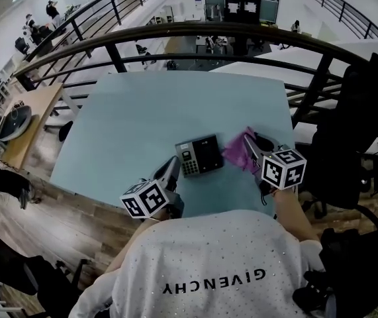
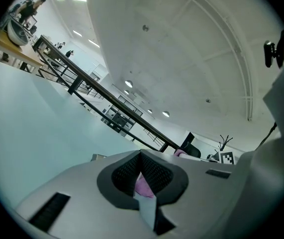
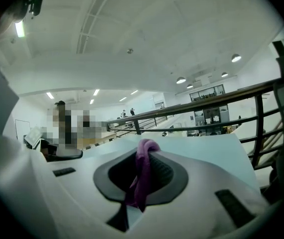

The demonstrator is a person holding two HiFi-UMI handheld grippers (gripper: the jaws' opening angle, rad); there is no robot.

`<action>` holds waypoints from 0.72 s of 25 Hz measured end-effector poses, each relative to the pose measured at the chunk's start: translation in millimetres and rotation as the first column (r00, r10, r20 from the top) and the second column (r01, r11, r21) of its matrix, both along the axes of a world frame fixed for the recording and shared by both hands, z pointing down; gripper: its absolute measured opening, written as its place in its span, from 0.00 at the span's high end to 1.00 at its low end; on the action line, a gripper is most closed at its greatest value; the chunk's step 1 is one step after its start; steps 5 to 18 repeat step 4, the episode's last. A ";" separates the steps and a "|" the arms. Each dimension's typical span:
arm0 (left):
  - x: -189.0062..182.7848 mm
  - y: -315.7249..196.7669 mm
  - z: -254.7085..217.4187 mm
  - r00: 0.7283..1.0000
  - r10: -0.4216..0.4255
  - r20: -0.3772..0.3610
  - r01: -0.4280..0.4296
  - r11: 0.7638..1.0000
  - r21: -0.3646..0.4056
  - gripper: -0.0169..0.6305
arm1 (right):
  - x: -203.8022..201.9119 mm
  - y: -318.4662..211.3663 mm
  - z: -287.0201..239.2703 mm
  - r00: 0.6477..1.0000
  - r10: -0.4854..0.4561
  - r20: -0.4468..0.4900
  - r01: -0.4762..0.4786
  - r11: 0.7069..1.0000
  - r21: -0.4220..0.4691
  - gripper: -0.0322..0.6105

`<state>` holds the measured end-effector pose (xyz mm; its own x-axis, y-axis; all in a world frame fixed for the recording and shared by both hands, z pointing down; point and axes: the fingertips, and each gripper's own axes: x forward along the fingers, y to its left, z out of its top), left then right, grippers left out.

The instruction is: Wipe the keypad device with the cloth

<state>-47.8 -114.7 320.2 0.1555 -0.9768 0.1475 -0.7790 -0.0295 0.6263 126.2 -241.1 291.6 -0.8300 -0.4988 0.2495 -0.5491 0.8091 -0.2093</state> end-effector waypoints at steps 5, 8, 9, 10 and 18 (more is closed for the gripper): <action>-16.9 -11.5 -10.0 1.000 -0.025 0.007 0.025 1.000 0.002 0.97 | -10.5 -8.9 0.5 1.000 0.002 0.006 -0.001 1.000 -0.022 0.90; -16.9 -11.5 -10.0 1.000 -0.025 0.007 0.025 1.000 0.002 0.97 | -10.5 -8.9 0.5 1.000 0.002 0.006 -0.001 1.000 -0.022 0.90; -16.9 -11.5 -10.0 1.000 -0.025 0.007 0.025 1.000 0.002 0.97 | -10.5 -8.9 0.5 1.000 0.002 0.006 -0.001 1.000 -0.022 0.90; -16.9 -11.5 -10.0 1.000 -0.025 0.007 0.025 1.000 0.002 0.97 | -10.5 -8.9 0.5 1.000 0.002 0.006 -0.001 1.000 -0.022 0.90; -16.9 -11.5 -10.0 1.000 -0.025 0.007 0.025 1.000 0.002 0.97 | -10.5 -8.9 0.5 1.000 0.002 0.006 -0.001 1.000 -0.022 0.90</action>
